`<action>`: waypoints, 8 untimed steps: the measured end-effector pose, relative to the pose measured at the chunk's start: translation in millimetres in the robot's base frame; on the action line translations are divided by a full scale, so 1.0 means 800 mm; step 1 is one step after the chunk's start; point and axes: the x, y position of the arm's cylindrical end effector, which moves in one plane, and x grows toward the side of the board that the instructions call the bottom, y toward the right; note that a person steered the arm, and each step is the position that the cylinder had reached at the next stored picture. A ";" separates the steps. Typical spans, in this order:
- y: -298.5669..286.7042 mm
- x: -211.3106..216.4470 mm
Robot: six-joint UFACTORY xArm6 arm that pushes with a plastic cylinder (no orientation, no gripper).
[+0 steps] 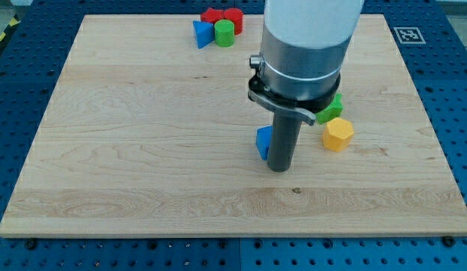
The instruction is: Place the blue cube below the green circle
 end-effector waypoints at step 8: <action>-0.046 -0.202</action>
